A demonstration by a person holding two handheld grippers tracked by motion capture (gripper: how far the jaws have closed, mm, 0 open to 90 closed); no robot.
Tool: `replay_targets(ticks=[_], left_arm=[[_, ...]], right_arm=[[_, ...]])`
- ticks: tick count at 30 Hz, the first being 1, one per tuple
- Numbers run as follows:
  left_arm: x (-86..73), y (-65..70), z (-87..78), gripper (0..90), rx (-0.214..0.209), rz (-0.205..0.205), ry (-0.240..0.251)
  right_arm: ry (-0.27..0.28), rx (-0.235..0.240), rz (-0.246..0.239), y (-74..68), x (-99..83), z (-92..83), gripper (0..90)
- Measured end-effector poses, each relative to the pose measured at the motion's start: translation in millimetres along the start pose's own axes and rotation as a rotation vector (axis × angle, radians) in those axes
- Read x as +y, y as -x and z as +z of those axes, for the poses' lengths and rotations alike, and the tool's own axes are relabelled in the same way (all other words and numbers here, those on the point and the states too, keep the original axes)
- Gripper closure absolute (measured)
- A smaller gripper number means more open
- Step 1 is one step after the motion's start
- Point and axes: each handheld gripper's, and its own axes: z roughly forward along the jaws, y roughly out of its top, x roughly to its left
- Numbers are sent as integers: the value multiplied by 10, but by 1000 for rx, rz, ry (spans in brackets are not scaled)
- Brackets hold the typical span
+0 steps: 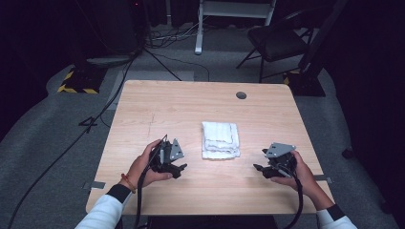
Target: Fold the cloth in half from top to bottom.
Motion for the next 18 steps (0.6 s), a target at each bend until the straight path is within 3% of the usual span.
replay_targets(ticks=[12,16,18], left_arm=[[-238,49,-101,211,25,1,-50],[-345,57,-132,206,30,-10,-59],[-432,62,-141,201,29,-36,-55]], right_arm=[[-18,-28,41,-24,-305,-84,324],[-9,-24,75,-12,-411,-123,314],[-5,-20,94,-4,-475,-142,301]])
